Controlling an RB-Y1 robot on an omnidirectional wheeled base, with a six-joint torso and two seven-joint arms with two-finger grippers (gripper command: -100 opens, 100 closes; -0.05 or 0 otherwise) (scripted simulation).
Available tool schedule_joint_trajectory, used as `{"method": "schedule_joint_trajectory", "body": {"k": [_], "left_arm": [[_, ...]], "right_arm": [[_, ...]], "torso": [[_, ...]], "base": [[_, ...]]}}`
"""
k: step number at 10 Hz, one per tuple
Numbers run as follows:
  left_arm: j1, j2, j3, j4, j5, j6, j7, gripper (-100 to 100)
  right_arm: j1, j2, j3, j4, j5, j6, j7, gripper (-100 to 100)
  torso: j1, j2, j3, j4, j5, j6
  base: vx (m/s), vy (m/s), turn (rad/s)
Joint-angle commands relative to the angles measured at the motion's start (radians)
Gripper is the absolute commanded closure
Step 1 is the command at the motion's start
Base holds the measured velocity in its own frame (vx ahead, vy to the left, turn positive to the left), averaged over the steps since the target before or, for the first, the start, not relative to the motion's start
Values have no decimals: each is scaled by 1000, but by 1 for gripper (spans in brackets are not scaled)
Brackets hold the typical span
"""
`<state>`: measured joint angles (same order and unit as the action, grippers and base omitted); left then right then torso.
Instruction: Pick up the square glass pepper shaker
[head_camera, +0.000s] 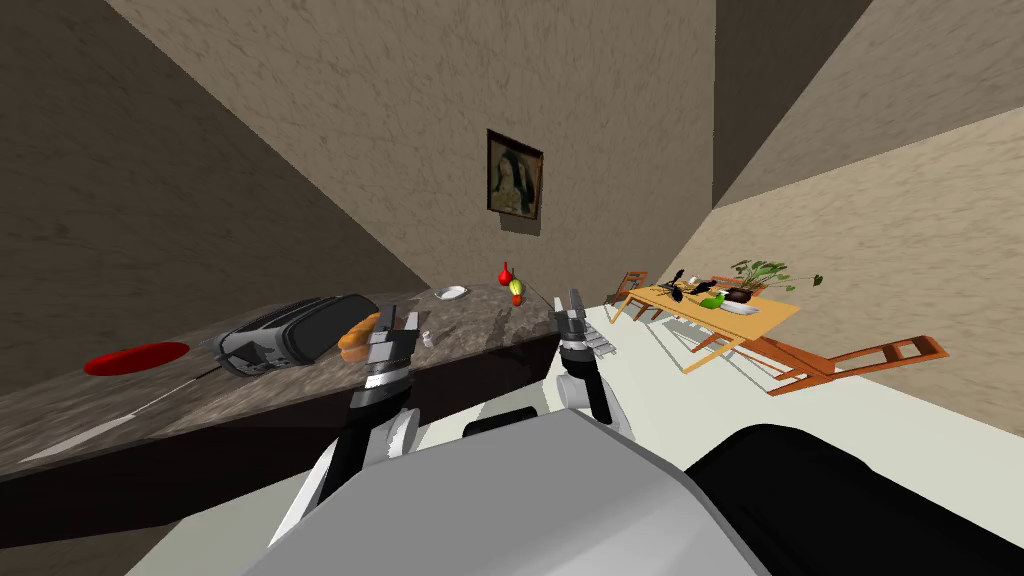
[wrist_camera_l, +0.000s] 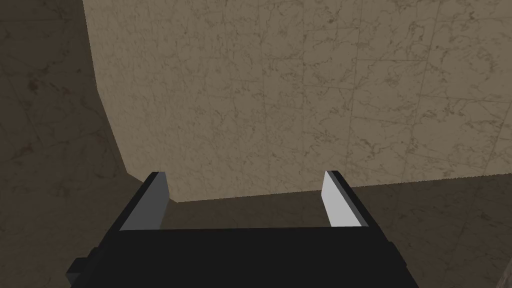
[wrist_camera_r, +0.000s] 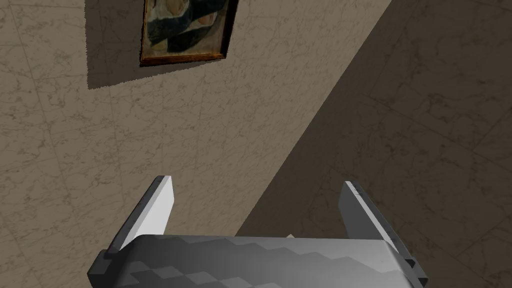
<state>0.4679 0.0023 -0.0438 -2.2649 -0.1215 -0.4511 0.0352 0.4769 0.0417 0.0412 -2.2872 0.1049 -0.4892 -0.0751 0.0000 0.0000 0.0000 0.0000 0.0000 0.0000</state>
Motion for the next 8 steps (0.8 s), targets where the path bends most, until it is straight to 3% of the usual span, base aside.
{"method": "schedule_joint_trajectory", "body": {"k": [1,4,8], "left_arm": [[1,31,1,9,-2,3,-6,-100],[3,97,6,42,-10,17,-30,-100],[7,173,16,112,-29,46,-79,-100]], "right_arm": [[0,0,0,0,0,0,0,0],[0,0,0,0,0,0,0,0],[0,0,0,0,0,0,0,0]], "torso": [[0,0,0,0,0,0],[-2,4,2,1,0,0],[-3,9,5,2,-1,0]], "base": [[-24,-9,-19],[-73,-27,-41],[-126,-43,-64]]}}
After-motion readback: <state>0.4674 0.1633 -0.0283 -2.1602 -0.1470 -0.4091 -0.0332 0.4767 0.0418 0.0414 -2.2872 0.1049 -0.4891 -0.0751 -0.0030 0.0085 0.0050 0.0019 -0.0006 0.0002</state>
